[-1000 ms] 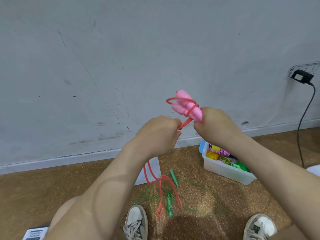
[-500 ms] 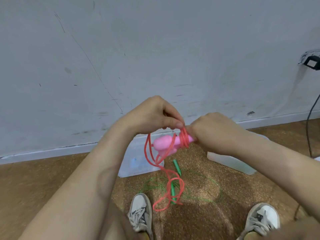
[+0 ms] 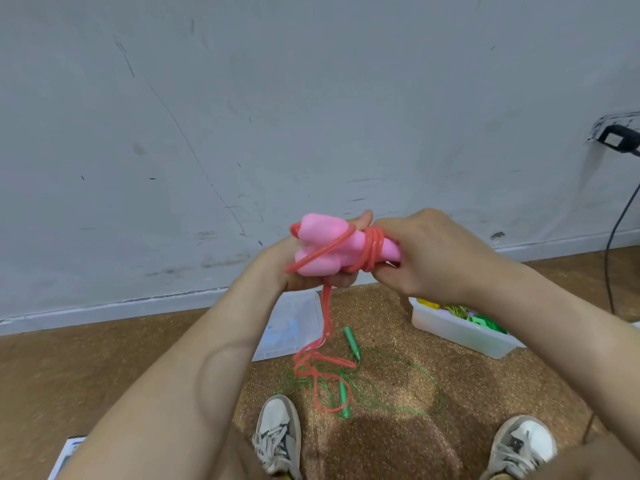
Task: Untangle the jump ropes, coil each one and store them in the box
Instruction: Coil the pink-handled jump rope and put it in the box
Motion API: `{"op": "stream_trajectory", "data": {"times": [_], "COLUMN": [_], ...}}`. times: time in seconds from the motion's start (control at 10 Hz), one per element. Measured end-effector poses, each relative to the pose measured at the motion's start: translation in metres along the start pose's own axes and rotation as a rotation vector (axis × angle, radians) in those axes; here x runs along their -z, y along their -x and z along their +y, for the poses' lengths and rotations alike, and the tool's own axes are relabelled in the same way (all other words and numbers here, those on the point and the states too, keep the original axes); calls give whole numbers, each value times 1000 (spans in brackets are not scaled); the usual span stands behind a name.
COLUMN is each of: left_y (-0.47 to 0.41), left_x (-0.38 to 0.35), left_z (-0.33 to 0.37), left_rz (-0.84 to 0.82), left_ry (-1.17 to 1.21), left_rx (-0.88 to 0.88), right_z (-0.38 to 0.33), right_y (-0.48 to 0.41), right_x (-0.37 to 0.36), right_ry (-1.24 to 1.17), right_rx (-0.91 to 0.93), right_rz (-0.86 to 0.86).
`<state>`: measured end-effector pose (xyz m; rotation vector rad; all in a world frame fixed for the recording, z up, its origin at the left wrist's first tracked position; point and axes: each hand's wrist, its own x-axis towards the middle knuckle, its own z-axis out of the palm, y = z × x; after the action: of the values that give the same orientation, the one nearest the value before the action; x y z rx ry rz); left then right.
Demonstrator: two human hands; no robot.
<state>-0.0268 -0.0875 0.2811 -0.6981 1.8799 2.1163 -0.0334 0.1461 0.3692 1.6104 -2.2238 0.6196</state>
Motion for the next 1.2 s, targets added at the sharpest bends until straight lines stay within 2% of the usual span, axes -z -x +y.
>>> {"op": "stream_trajectory", "data": {"times": [0.1,0.2,0.3,0.4,0.5,0.6,0.7,0.8,0.9,1.0,1.2], "left_y": [91,80,70,67,70,82,88,89,86,84,87], "left_x": [-63,-66,-76,-90,-87,-80,-79,-79,-77,-75,-61], "left_z": [33,28,13,13,22,25,26,29,27,27,37], "left_rz": [-236,-359,-419,-282,-135,-39,86,244,308,356,228], "left_ry": [155,55,-53,-46,-182,-845,-1216,-1469,-1510,-1481,-1376], "left_rx": [-34,-67,-18,-55,-235,-394,-570,-783,-1027,-1178,-1117], "right_z": [-1,-1,0,13,30,49,58,52,47,41,5], "right_y": [0,-2,-8,-11,-9,-8,-5,-4,-3,-1,0], "right_x": [1,5,8,8,3,-3,-8,-15,-22,-30,-31], "right_ry": [-75,-221,-469,-774,-760,-510,-165,19,127,251,341], "right_rx": [-146,-296,-452,-689,-851,-854,-834,-756,-701,-639,-413], "right_rz": [-67,-148,-82,-30,-57,-54,-139,-188,-220,-296,-603]}}
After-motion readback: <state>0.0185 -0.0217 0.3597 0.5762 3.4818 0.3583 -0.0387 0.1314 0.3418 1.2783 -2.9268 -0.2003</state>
